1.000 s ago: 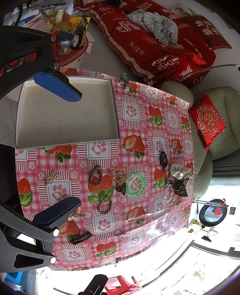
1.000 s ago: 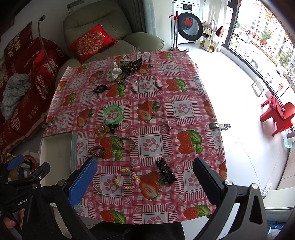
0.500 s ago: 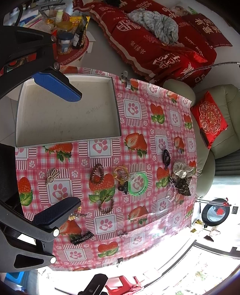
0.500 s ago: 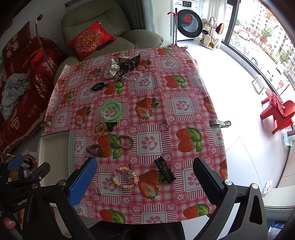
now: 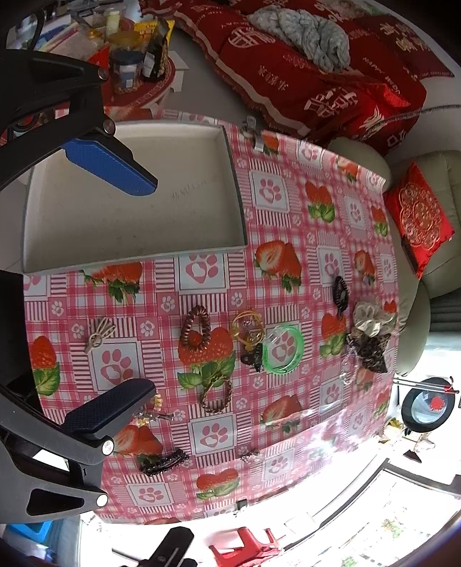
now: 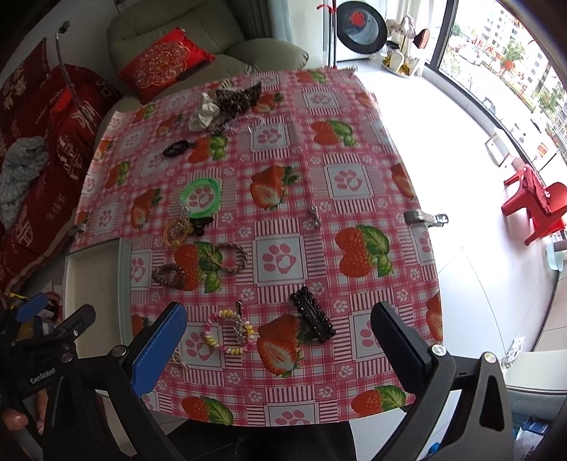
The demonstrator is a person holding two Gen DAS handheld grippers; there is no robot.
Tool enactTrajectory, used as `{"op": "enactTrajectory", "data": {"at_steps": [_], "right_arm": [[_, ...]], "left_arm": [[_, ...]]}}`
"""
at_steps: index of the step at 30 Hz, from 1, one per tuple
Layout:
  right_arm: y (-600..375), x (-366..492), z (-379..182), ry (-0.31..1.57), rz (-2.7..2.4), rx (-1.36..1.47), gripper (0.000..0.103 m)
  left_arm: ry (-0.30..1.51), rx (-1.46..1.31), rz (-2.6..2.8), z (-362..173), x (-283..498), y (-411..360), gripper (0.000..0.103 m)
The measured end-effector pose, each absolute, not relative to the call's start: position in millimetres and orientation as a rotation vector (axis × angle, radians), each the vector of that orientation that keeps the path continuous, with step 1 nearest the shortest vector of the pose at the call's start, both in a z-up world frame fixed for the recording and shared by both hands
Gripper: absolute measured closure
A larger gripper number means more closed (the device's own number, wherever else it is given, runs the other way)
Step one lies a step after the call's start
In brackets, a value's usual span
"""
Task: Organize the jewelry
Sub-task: 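Grasp the silver chain earring with the right tool while the left tool grasps the brown coiled hair tie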
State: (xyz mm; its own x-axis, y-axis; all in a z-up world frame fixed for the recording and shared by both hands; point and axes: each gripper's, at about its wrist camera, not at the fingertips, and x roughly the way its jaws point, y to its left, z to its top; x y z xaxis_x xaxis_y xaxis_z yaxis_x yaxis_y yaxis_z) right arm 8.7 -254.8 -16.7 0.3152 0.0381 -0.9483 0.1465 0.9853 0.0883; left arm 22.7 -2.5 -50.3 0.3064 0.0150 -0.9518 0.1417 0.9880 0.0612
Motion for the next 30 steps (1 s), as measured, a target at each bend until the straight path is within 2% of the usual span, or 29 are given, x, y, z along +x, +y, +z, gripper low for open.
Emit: {"op": "enactTrajectory", "data": {"at_steps": [11, 30], "right_arm": [[-276.5, 31.2, -72.2, 1.348, -0.066, 0.180, 0.000], [-312.6, 114.0, -157.6, 1.359, -0.061, 0.183, 0.001]], "left_arm": [[1.314, 0.117, -0.142, -105.0, 47.7, -34.8, 0.000], [1.365, 0.097, 0.027, -191.1, 83.8, -54.5, 0.000]]}}
